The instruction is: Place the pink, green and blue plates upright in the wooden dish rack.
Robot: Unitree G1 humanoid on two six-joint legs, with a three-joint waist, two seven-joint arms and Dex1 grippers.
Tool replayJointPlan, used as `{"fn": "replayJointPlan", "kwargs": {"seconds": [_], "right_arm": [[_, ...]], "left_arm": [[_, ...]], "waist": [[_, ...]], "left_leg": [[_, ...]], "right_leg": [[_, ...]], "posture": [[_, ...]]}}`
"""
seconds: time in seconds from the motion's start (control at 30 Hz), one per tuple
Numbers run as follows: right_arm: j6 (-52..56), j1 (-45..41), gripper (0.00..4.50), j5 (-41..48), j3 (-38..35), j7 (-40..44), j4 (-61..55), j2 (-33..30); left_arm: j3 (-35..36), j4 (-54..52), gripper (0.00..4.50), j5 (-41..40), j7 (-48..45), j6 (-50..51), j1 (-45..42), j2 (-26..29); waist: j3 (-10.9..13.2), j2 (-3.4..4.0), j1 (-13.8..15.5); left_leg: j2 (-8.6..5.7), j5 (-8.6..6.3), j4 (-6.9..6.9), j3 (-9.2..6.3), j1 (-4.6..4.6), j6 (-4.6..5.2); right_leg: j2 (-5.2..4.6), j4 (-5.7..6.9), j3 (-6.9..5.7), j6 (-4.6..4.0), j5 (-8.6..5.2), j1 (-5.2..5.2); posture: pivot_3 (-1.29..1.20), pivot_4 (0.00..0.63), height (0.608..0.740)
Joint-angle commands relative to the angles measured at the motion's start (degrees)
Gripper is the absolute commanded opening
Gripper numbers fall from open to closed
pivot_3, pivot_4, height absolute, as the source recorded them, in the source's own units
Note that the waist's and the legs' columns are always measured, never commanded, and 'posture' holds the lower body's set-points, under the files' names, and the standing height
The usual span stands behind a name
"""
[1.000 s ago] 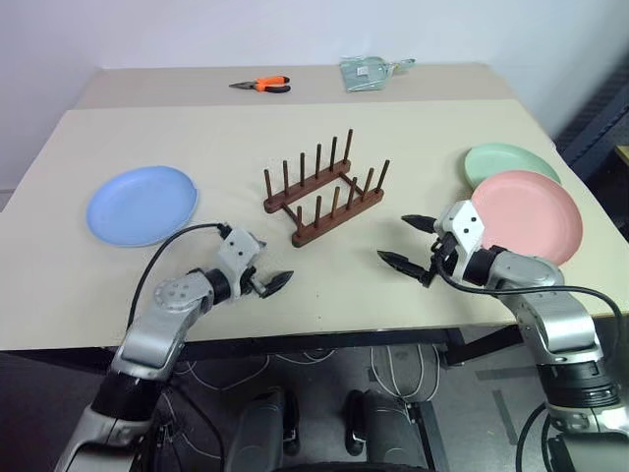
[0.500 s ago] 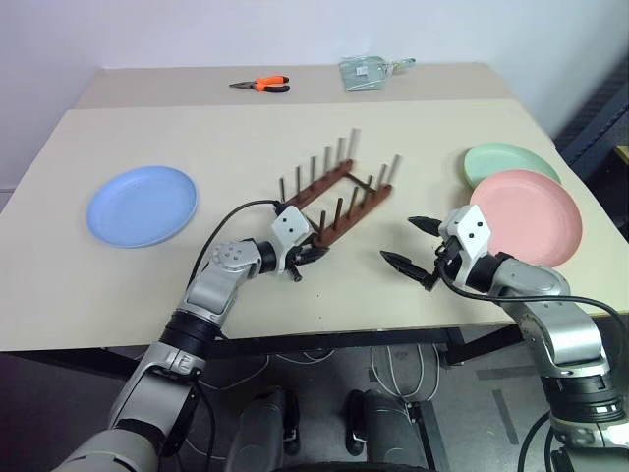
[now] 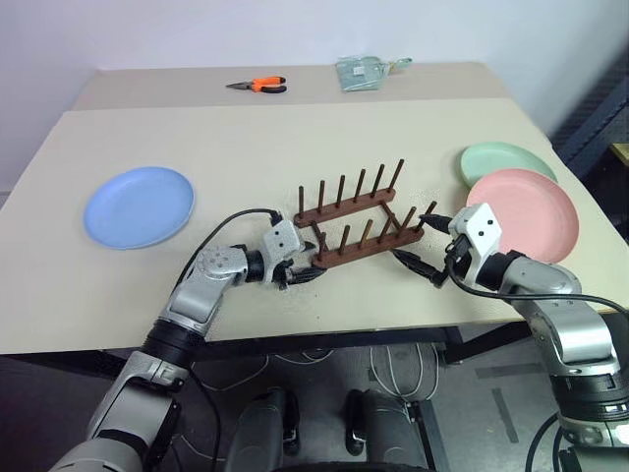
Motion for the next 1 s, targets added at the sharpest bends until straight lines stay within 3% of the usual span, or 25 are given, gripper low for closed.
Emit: {"fn": "replayJointPlan", "kwargs": {"seconds": [0.03,0.07,0.1,0.27,0.33,0.5,0.67,1.0], "right_arm": [[-0.16,-0.02,4.50,0.13,-2.67,0.65,0.10,-2.31],[1.06,0.43,3.96,0.28,-2.84,0.99,0.32,-3.12],[1.90,0.71,3.70,0.40,-2.89,1.21,0.46,-3.67],[2.89,2.64,1.18,-1.84,1.33,3.07,0.32,-5.61],[2.13,1.12,0.26,-5.02,4.15,0.91,2.47,-4.25],[0.46,-4.01,0.12,-10.82,8.53,-4.40,11.07,0.44],[-2.24,-9.69,0.12,-14.56,10.13,-8.13,19.15,4.52],[-11.98,-20.55,0.12,-19.71,10.47,-14.77,35.86,9.84]], "left_arm": [[4.69,-5.85,4.10,-0.83,2.39,5.40,5.09,3.88],[5.58,-9.06,3.97,-2.06,2.29,7.29,7.10,4.54],[6.08,-11.30,3.59,-2.96,2.22,8.64,8.39,4.92],[0.38,-26.98,1.15,-5.91,2.38,20.20,13.17,4.42],[-3.85,-28.93,1.12,-2.65,4.71,21.05,12.84,2.95],[-7.90,-24.12,1.12,3.24,14.86,26.47,8.91,-3.98],[-4.80,-15.63,1.12,7.19,25.19,27.87,4.51,-8.89],[-1.76,-2.10,1.12,8.13,30.93,20.47,-2.12,-8.43]], "waist": [[-0.01,0.03,-0.61],[-0.02,0.03,-0.71],[-0.02,0.04,-0.74],[-0.02,0.04,-0.22],[-0.02,0.04,-0.07],[-0.07,0.06,0.21],[-0.11,0.05,0.37],[-0.21,0.14,-0.91]], "left_leg": [[0.01,0.00,-0.01,0.00,0.00,-0.01],[0.01,0.01,-0.03,0.00,0.02,-0.01],[0.01,0.01,-0.03,0.00,0.02,-0.01],[-0.02,-0.02,-0.01,-0.01,0.02,0.01],[-0.03,-0.02,0.02,0.00,0.02,0.01],[-0.04,-0.01,0.05,0.00,0.02,0.00],[-0.04,0.00,0.09,0.01,0.17,0.00],[-0.01,0.08,0.09,0.01,0.24,-0.10]], "right_leg": [[0.00,0.00,0.01,0.00,0.00,0.00],[0.00,0.01,0.03,0.00,0.00,0.00],[0.01,0.01,0.03,0.00,0.00,0.00],[-0.04,-0.03,0.03,0.02,-0.02,0.06],[-0.04,-0.03,0.04,0.02,-0.02,0.06],[-0.01,0.00,0.04,0.02,-0.02,0.06],[0.02,0.02,0.01,0.03,-0.01,0.21],[0.07,0.13,0.02,0.02,-0.01,0.22]], "posture": [[0.00,0.150,0.740],[0.00,0.150,0.740],[0.00,0.150,0.740],[0.00,0.150,0.740],[0.00,0.150,0.740],[0.00,0.150,0.740],[0.00,0.150,0.740],[0.00,0.150,0.740]]}}
